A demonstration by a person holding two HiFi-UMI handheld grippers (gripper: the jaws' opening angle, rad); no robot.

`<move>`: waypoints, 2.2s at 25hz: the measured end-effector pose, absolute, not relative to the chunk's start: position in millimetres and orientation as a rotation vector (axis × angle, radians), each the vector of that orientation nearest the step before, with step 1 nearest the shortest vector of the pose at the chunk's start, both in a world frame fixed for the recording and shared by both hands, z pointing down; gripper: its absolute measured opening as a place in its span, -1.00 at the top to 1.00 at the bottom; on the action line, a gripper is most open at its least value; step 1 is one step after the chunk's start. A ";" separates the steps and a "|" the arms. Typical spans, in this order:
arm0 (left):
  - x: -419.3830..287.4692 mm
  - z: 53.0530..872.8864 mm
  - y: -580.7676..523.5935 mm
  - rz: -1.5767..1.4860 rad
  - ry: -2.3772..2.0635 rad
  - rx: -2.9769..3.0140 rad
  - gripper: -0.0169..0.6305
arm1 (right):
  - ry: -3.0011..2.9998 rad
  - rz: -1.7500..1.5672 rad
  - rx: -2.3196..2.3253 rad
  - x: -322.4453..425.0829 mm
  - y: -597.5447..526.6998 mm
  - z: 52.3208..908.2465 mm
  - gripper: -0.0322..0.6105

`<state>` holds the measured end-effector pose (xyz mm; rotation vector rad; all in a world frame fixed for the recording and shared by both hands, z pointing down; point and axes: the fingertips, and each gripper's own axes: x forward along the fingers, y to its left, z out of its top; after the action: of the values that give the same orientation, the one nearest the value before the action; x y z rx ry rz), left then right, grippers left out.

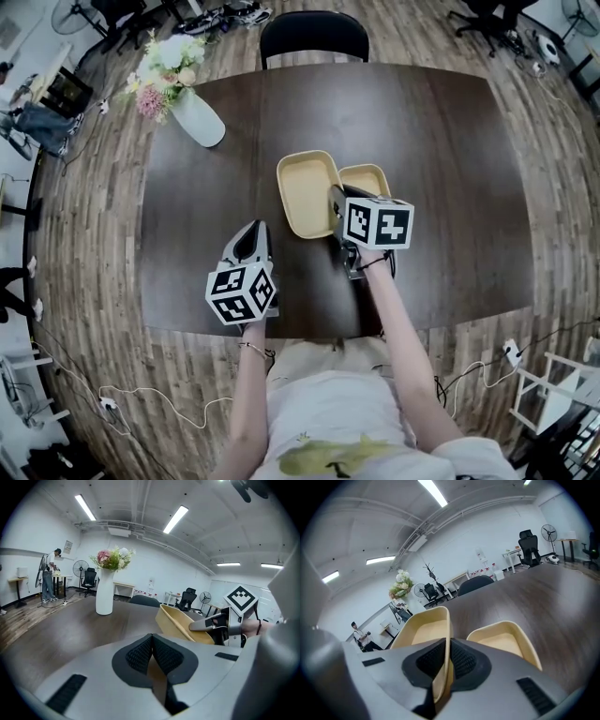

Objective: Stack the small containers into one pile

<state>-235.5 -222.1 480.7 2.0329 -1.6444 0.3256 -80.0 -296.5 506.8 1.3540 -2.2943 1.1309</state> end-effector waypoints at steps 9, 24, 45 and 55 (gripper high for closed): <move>-192.4 478.4 -224.5 0.327 -1.589 2.085 0.87 | -2.243 1.116 1.457 -10.8 -295.6 506.9 0.78; -142.7 484.1 -226.8 0.325 -1.544 2.107 0.87 | -2.153 1.118 1.468 38.1 -290.9 534.5 0.78; -137.3 489.4 -224.5 0.333 -1.562 2.075 0.87 | -2.136 1.015 1.383 27.1 -290.7 547.6 0.77; -118.8 487.7 -224.1 0.326 -1.552 2.100 0.87 | -2.253 0.973 1.373 25.0 -290.2 540.7 0.39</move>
<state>-118.8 -224.1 487.7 2.1001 -1.5522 0.3264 25.0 -290.2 540.7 1.3734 -2.2529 0.9733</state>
